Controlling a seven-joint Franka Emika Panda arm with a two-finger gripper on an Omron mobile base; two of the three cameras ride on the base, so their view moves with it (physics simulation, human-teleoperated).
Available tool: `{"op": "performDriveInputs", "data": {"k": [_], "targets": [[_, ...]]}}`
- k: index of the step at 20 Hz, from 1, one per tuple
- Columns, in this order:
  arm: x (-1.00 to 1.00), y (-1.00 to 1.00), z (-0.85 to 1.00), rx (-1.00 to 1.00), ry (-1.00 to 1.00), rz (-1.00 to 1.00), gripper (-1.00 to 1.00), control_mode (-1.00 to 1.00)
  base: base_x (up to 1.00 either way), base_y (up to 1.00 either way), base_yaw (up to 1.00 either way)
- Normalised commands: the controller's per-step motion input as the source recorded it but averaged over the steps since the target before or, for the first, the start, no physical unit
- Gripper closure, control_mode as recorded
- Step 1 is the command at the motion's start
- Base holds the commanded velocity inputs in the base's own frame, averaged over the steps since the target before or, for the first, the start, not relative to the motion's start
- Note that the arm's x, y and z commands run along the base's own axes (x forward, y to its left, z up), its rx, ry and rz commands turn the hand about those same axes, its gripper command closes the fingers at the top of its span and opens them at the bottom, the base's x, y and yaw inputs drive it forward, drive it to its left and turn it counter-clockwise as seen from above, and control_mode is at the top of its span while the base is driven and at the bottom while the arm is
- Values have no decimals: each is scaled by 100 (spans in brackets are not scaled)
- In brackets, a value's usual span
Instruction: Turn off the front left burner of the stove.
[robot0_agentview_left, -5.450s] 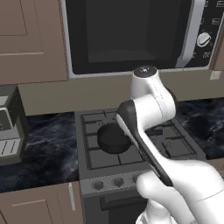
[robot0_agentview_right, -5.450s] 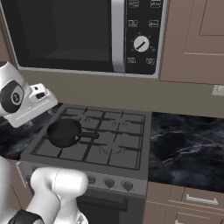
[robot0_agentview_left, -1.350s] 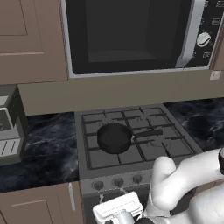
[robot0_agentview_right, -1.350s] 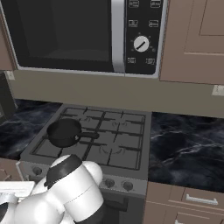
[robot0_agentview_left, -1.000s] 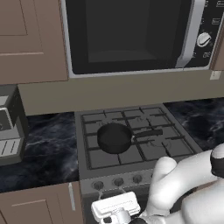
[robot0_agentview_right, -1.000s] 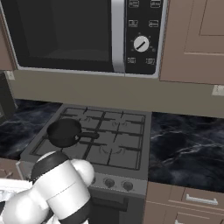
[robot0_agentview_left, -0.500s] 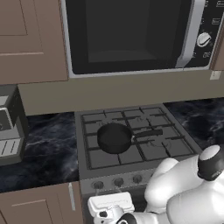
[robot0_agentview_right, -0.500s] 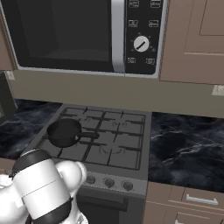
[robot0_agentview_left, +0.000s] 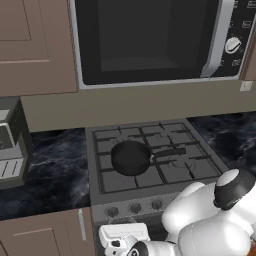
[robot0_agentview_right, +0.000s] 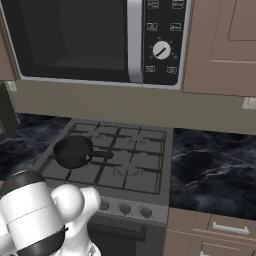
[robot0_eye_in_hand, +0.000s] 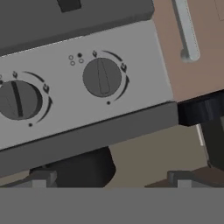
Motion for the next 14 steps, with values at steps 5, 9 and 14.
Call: {"op": "performDriveInputs", "data": {"k": [5, 9, 14], "targets": [[11, 0, -4, 0, 5, 0, -100, -100, 0, 0, 0], [1, -3, -8, 0, 5, 0, -100, -100, 0, 0, 0], [14, 0, -8, 0, 4, 0, -100, -100, 0, 0, 0]]}}
